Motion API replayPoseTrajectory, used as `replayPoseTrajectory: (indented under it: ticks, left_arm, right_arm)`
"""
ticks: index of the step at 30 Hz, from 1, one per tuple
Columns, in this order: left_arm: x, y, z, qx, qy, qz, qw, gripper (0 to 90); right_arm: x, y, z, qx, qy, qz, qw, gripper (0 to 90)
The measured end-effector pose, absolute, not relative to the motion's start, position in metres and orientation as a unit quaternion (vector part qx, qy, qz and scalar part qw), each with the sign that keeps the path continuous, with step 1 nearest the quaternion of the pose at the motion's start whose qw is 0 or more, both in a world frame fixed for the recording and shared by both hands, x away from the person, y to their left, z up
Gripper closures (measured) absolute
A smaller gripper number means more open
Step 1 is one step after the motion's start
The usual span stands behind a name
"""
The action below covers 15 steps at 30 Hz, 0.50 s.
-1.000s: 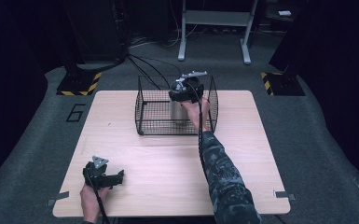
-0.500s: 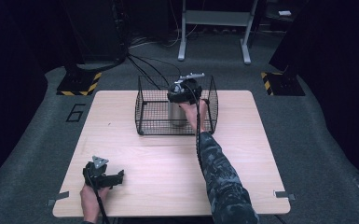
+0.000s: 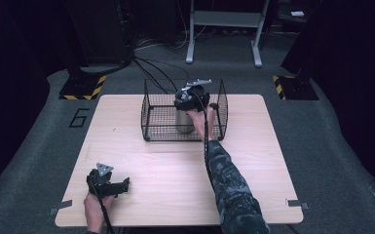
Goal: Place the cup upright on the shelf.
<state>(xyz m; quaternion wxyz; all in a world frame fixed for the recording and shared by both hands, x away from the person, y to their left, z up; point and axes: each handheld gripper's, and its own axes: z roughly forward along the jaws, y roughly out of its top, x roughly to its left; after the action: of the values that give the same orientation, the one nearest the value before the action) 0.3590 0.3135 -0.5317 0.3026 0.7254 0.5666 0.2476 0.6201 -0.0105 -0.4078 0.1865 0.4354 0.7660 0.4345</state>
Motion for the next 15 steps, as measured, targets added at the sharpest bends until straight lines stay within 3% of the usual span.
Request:
replayPoseTrajectory:
  ticks: [15]
  left_arm:
    - [0.3591, 0.3139, -0.5315, 0.725, 0.566, 0.252, 0.301, 1.2]
  right_arm:
    - [0.6135, -0.0108, -0.4049, 0.436, 0.771, 0.426, 0.184, 0.0]
